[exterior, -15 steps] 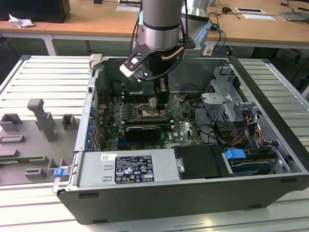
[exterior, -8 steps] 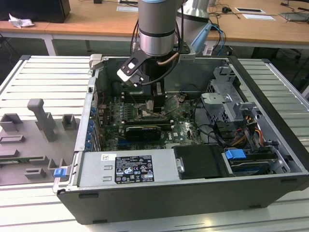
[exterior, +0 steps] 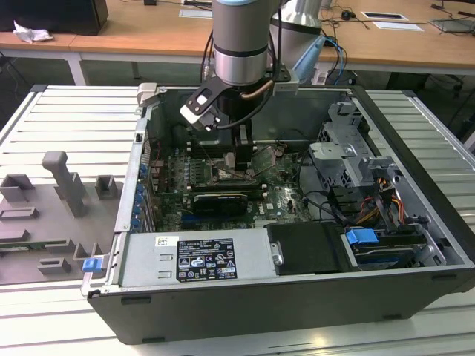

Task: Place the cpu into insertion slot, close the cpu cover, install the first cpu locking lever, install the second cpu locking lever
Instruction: 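Place the cpu into insertion slot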

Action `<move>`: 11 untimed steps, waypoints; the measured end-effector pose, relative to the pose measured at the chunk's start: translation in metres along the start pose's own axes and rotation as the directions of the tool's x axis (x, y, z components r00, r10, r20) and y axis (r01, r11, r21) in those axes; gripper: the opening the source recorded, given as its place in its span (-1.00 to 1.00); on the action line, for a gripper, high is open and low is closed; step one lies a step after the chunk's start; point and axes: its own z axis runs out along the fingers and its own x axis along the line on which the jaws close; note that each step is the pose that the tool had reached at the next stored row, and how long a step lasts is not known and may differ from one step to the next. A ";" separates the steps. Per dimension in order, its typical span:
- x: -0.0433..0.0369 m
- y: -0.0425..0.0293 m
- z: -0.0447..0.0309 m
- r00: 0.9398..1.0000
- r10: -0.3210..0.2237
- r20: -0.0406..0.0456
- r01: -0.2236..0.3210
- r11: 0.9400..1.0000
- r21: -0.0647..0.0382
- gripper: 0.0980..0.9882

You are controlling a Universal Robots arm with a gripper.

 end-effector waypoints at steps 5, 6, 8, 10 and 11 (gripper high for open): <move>0.0016 -0.0002 0.0027 1.000 0.000 0.000 0.000 1.000 0.000 -0.03; 0.0016 -0.0002 0.0033 1.000 0.000 0.000 0.000 1.000 0.000 -0.03; 0.0018 -0.0004 0.0048 1.000 0.000 0.000 0.000 1.000 0.000 -0.03; 0.0020 -0.0004 0.0062 1.000 0.000 0.000 0.000 1.000 0.000 -0.03; 0.0022 -0.0007 0.0069 1.000 0.000 0.000 0.000 1.000 0.000 -0.03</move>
